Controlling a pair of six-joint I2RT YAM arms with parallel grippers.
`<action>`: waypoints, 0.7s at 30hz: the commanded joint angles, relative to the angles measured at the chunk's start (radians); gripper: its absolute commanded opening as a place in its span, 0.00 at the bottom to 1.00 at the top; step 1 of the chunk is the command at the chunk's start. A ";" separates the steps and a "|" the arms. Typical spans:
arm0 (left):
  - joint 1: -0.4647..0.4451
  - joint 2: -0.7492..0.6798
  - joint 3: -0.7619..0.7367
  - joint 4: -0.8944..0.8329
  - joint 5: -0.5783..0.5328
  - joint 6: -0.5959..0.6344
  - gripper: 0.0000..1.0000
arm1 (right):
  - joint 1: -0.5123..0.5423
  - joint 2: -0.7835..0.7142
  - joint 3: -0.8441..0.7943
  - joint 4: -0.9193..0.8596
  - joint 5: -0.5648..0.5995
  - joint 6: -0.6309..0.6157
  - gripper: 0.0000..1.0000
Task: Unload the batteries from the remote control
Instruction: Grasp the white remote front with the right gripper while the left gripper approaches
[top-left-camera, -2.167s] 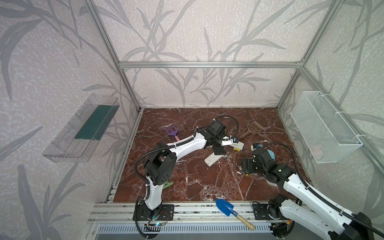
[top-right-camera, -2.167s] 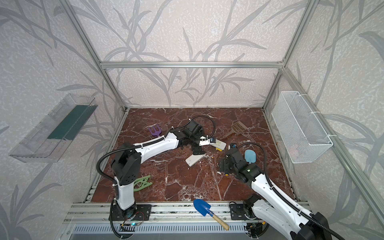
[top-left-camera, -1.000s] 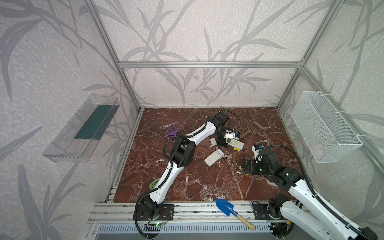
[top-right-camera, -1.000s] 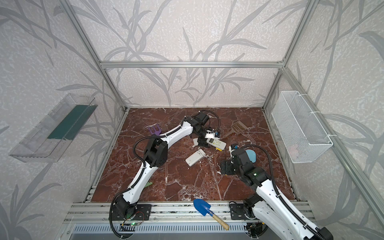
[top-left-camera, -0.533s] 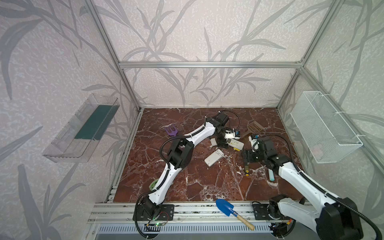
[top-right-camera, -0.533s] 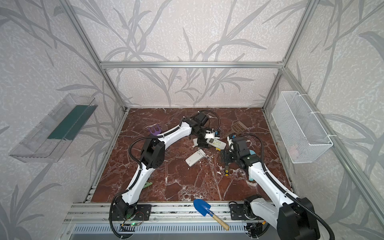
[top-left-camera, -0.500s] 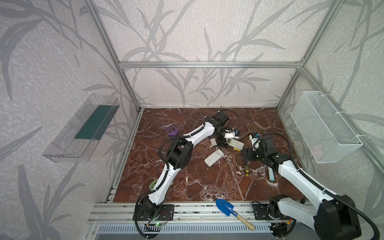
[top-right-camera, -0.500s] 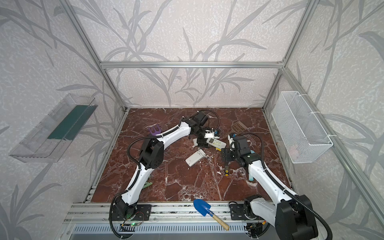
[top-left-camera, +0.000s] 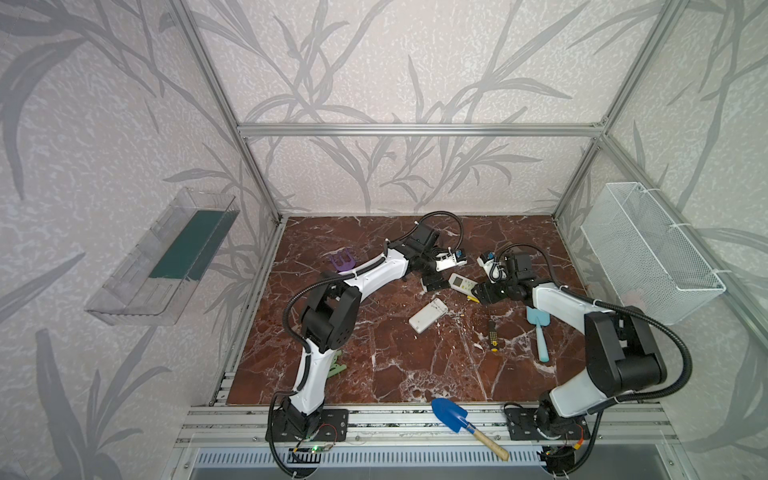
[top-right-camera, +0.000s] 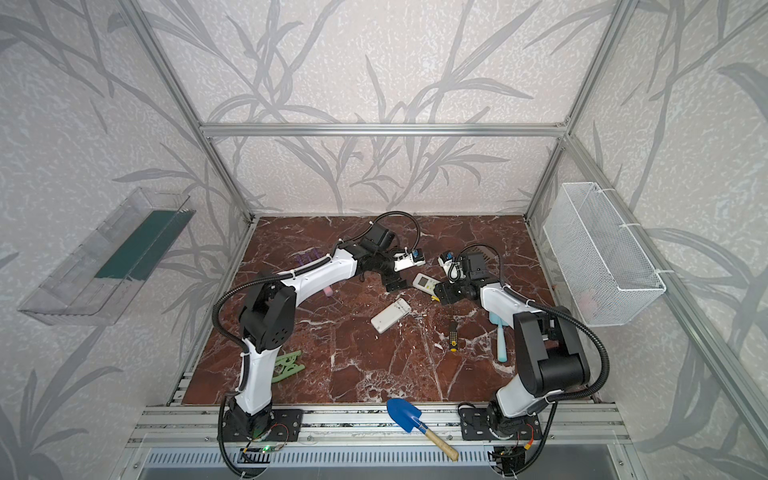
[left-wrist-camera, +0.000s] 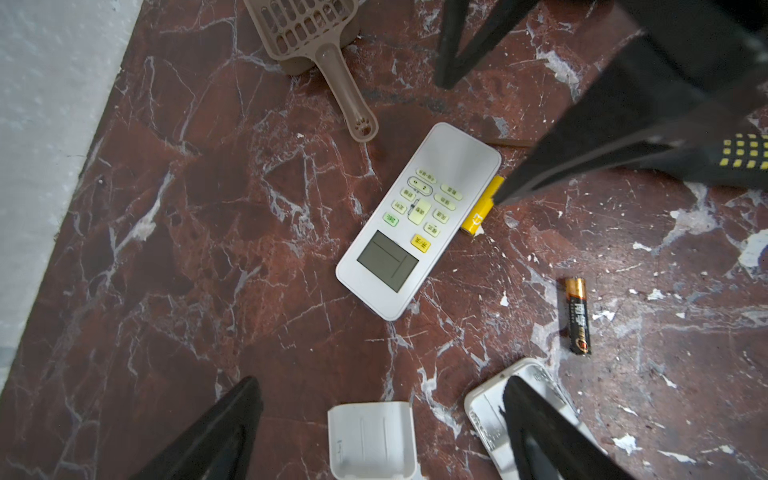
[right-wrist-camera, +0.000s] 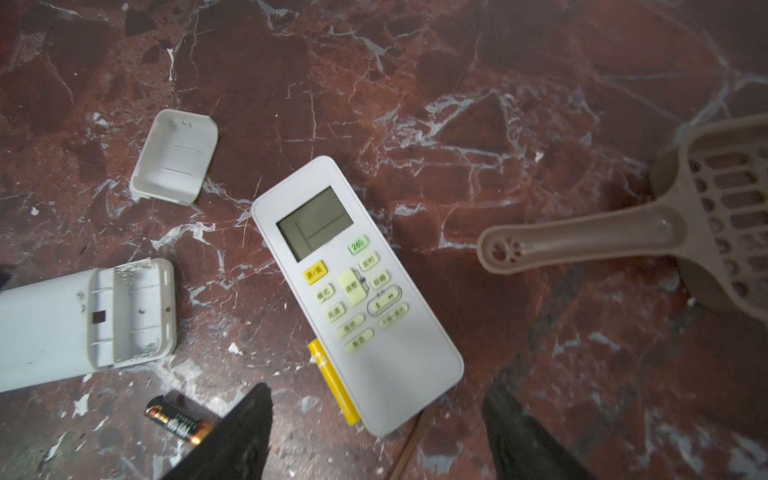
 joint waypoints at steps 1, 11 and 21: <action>0.002 -0.080 -0.057 0.094 -0.010 -0.066 0.91 | -0.004 0.052 0.077 -0.022 -0.048 -0.108 0.79; 0.004 -0.153 -0.171 0.185 -0.020 -0.143 0.91 | -0.004 0.195 0.237 -0.211 -0.113 -0.284 0.81; 0.005 -0.207 -0.246 0.263 -0.018 -0.190 0.92 | 0.023 0.233 0.308 -0.289 -0.091 -0.373 0.82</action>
